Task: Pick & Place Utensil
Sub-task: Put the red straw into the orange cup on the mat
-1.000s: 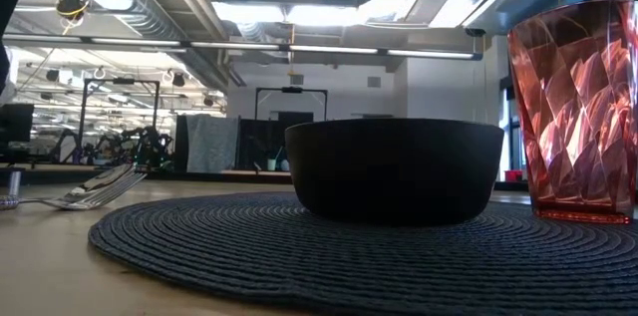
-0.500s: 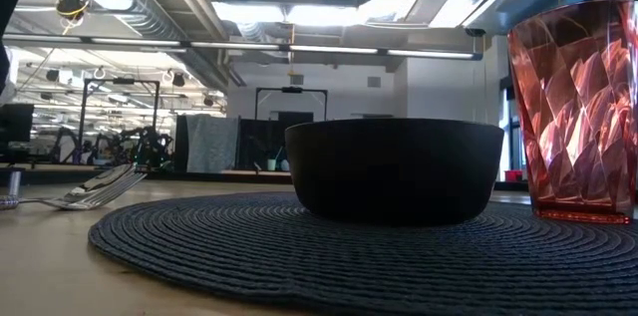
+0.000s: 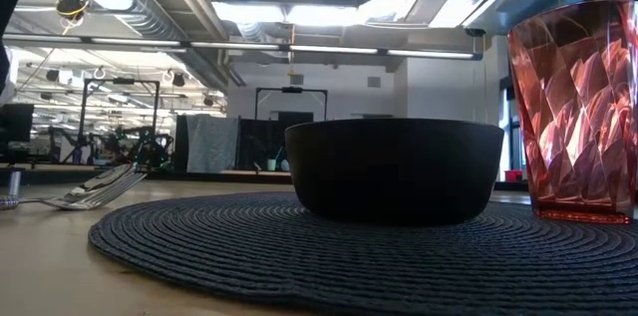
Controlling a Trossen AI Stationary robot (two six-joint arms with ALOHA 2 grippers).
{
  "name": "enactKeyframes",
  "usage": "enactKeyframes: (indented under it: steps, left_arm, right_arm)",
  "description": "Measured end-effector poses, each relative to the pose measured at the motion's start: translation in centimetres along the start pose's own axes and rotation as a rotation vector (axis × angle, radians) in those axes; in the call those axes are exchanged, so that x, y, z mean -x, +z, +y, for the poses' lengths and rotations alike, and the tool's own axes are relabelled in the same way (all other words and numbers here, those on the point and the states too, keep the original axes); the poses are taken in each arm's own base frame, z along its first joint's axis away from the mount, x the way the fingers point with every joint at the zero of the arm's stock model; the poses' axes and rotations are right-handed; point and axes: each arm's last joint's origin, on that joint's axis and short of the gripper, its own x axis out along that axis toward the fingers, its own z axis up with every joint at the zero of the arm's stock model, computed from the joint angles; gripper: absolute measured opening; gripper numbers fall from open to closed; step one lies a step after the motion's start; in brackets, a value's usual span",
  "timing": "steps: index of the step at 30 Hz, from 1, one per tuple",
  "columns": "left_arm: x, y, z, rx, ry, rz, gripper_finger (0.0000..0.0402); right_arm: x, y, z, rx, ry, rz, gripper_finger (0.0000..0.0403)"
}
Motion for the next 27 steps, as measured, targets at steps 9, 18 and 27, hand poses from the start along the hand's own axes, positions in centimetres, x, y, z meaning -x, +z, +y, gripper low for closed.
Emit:
enactKeyframes:
  steps: [9, 18, 27]
  left_arm:
    - [2.0, -0.4, 0.3, 0.037, 0.031, 0.000, 0.0026]
    - [7.5, -5.3, 2.0, 0.375, 0.117, -0.029, 0.0038]
    - [11.5, -14.2, 1.2, 0.939, -0.421, -0.607, 0.0007]
  right_arm:
    - [0.5, -0.3, -0.2, 0.008, -0.011, 0.016, 0.0002]
    - [2.2, -0.4, -0.5, -0.005, -0.046, -0.037, 0.0001]
    - [4.7, 0.5, 1.3, 0.083, -0.011, -0.215, 0.0001]
